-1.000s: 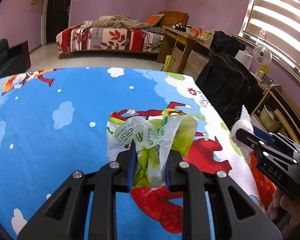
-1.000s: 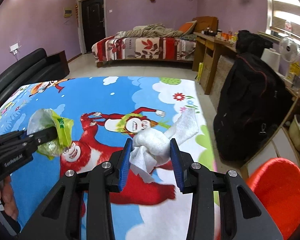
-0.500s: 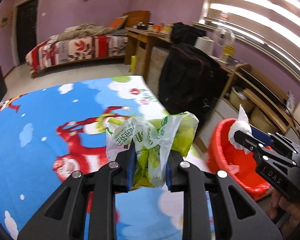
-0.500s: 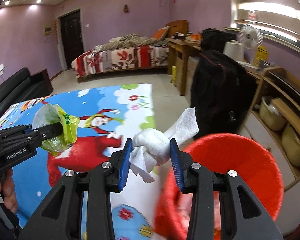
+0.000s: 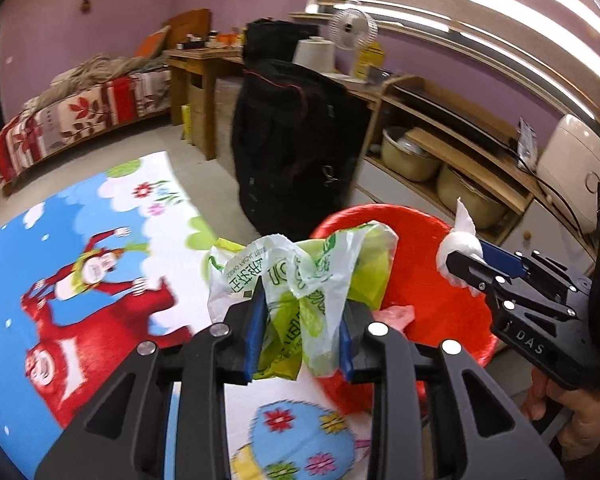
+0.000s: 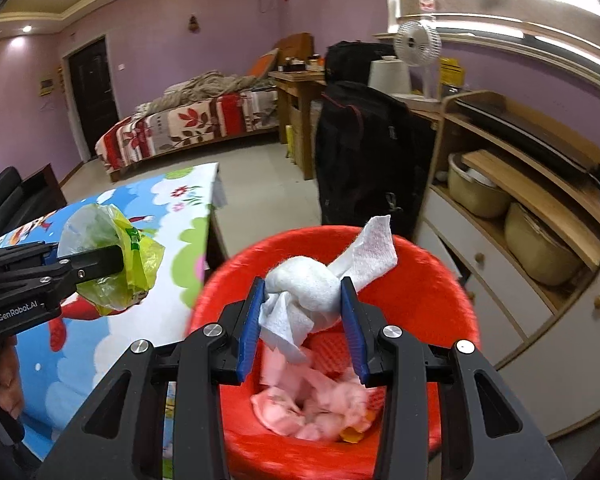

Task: Collect trash
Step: 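Carry the plastic bag and white tissue over the red bin with both grippers, then open both grippers over the red bin to drop the plastic bag and tissue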

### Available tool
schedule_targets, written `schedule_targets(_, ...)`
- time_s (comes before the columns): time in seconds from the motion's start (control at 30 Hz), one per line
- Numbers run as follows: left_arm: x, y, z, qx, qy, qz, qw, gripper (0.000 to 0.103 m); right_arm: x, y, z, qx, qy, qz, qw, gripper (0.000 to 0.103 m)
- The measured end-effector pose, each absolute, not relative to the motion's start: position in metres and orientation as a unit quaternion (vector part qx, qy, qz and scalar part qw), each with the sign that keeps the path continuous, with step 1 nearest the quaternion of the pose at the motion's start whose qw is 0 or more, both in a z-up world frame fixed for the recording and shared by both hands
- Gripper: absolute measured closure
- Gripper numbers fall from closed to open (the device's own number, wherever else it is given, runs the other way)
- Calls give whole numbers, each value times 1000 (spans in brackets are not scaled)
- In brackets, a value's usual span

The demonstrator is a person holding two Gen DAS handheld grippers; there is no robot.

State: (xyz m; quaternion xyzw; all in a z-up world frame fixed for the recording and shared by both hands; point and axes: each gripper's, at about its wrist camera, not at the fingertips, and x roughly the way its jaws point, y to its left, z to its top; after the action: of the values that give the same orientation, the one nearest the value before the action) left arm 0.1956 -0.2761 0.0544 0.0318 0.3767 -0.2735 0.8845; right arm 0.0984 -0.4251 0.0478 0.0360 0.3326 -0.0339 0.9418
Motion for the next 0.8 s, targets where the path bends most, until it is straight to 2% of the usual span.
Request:
schedule_targets(0.3,207,-317,46,31,397,-314,862,67,95,-455,43,47,336,-54,939,66)
schedule_targets(0.33,210,-321,44,29,400,-319,859,59,95,-459,43,49,336,-57,939,64)
schedule_targets(0.47,217,-326,38,23,412,-324,851,47,95,-467,41,52,340,-66,937,61)
schedule_targets(0.5,218,-326,37,22,415,-324,850,39,94,-469,40,52,341,-66,936,59)
schedule_targets(0.53,218,-326,36,22,415,-323,850,37,94,-471,39,53,342,-68,936,57)
schedule_targets(0.63,217,-323,35,21,418,-316,852,37,95,-473,35,55,346,-69,934,44)
schedule_targets(0.73,216,-317,36,18,416,-311,854,36,94,-473,33,55,349,-71,933,43)
schedule_targets(0.8,213,-314,38,21,415,-308,856,33,91,-473,33,56,349,-73,932,36)
